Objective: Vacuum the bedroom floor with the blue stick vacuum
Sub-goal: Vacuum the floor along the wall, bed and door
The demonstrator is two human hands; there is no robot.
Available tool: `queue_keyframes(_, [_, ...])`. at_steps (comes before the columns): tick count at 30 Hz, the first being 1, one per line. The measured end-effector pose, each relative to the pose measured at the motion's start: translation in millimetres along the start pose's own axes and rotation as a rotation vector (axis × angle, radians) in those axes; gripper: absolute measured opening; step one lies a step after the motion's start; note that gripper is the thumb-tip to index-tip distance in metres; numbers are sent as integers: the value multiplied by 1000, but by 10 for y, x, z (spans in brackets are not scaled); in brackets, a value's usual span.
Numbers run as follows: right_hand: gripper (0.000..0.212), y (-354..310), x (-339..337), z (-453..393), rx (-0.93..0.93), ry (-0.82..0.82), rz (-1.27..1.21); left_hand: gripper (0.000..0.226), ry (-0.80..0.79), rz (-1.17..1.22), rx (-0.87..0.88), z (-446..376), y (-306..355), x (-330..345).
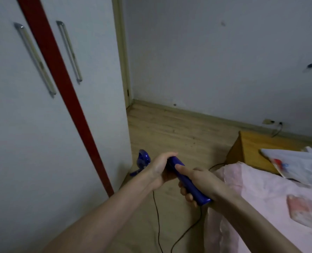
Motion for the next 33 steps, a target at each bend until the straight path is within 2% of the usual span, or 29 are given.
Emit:
queue_keyframes(9, [41,-640,-1155,-1073,-37,278,-98,14,-133,-155,-36,-1429,890,992])
queue_keyframes(14, [38,-1016,-1619,-1772,-14,418,-176,9,-245,-352,-78,-2382,1373,1376])
queue_keyframes(17, [39,-1204,-1845,-2200,24,506,-286,19,-285,-458,-147,-2923,1614,1576])
queue_keyframes(20, [40,-1397,-2043,-2525,62,557,-388,27,-327,-532,-218,-3323,1840,1765])
queue_keyframes(26, [43,-1749,-2638,-3148,108,657,-522,20,-440,-655,-271,-4107,2241,2252])
queue_keyframes(33, [40,-1916,-3577,-3985,103,713,-621,19,-497,-740,-327,-5266,2462,2909])
Point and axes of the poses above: each hand's wrist, its own z-axis away from the middle knuckle, its own x-axis out of the palm, y = z × x, the point moved 7 cm from there along -z, towards the middle knuckle, and after that the axes turned 7 degrees about z, right-handed, at the moved point
